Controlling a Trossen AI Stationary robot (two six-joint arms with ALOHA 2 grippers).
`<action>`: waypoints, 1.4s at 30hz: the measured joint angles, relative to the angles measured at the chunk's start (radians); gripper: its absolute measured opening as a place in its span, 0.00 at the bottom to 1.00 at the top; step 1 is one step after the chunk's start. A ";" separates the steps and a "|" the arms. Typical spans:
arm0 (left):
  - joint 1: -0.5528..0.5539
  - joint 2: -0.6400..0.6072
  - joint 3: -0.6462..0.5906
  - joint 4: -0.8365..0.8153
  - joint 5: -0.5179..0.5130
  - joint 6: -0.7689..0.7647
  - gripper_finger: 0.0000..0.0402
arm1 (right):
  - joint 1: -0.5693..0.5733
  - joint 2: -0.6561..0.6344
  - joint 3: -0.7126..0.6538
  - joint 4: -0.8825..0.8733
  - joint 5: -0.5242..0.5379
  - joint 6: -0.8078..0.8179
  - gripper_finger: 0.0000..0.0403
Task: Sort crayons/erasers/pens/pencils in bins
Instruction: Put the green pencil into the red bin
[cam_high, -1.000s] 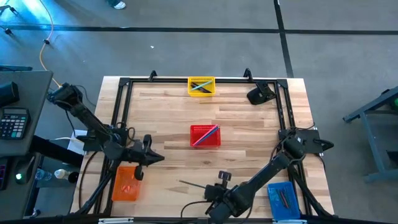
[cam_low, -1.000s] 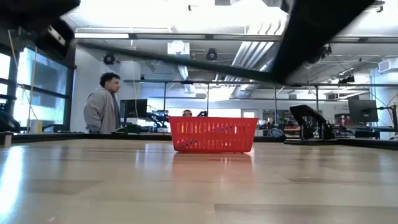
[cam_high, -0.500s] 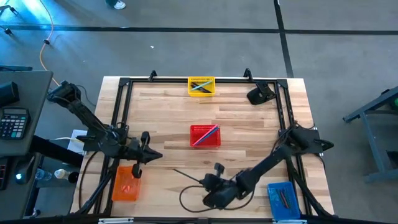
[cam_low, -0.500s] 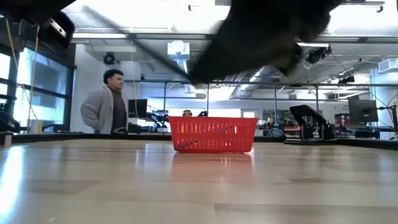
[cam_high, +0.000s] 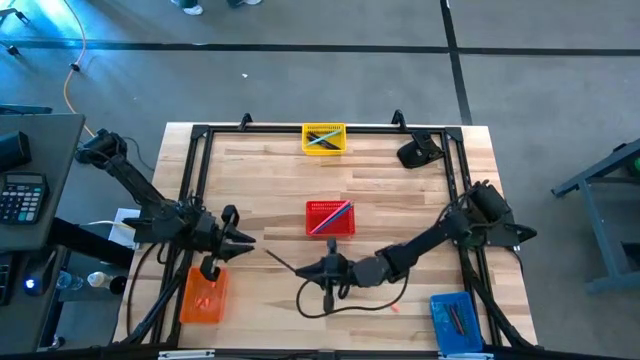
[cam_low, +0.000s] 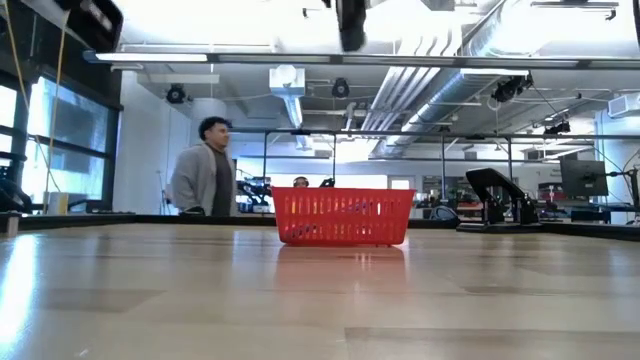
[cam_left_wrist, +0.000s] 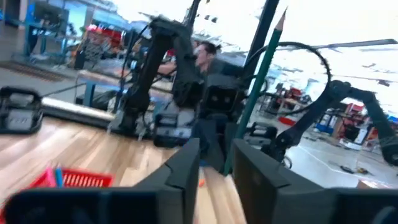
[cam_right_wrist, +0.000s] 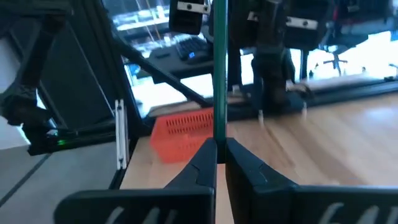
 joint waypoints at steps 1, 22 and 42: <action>0.007 0.000 0.013 0.002 0.017 0.011 0.23 | -0.009 0.000 0.001 0.022 -0.017 -0.018 0.00; 0.123 0.257 0.283 0.024 0.186 0.241 0.41 | -0.090 0.001 0.001 0.185 -0.202 -0.149 0.00; 0.183 0.302 0.365 0.052 0.336 0.242 0.25 | -0.088 0.001 0.002 0.186 -0.205 -0.161 0.00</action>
